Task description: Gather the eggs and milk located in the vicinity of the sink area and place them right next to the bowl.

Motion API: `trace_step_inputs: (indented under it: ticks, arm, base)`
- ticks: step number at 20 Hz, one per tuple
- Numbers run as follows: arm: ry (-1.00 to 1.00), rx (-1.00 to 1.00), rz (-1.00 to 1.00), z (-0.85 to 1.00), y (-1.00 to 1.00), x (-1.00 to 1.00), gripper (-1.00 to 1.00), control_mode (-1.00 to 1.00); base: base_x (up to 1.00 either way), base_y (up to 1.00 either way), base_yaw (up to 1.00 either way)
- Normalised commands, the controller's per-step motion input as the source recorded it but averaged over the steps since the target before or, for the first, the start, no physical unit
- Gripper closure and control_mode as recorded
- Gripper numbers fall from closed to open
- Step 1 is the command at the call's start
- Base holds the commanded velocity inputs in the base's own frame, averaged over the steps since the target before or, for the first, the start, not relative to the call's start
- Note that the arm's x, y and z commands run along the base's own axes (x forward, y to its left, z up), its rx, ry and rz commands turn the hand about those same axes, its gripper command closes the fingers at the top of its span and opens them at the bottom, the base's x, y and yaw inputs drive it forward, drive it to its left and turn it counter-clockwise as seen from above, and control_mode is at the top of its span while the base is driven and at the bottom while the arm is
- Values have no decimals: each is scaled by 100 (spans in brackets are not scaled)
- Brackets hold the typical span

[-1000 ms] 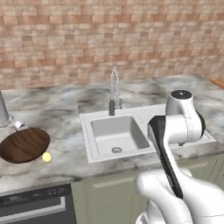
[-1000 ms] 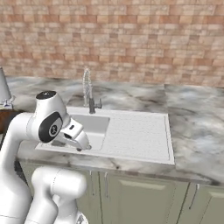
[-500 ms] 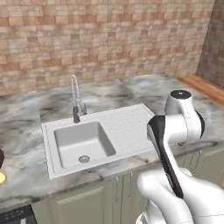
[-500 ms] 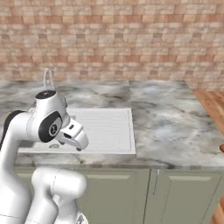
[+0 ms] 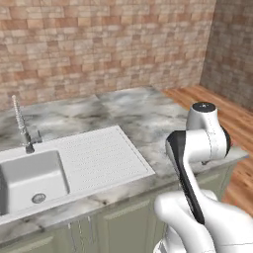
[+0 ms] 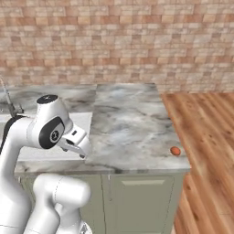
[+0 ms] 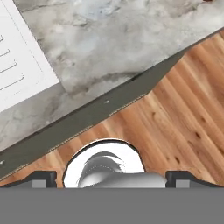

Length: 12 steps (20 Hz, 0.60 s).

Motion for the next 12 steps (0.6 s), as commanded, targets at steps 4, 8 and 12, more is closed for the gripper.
trace_step_inputs:
  ticks: [4,8,12]
  arm:
    - [0,0,0,0,0,0,-100,100]
    - [0,0,0,0,0,0,-100,100]
    - [0,0,0,0,0,0,-100,100]
  base:
    - [12,-100,-3]
    - [13,-94,-3]
    - [8,-75,-3]
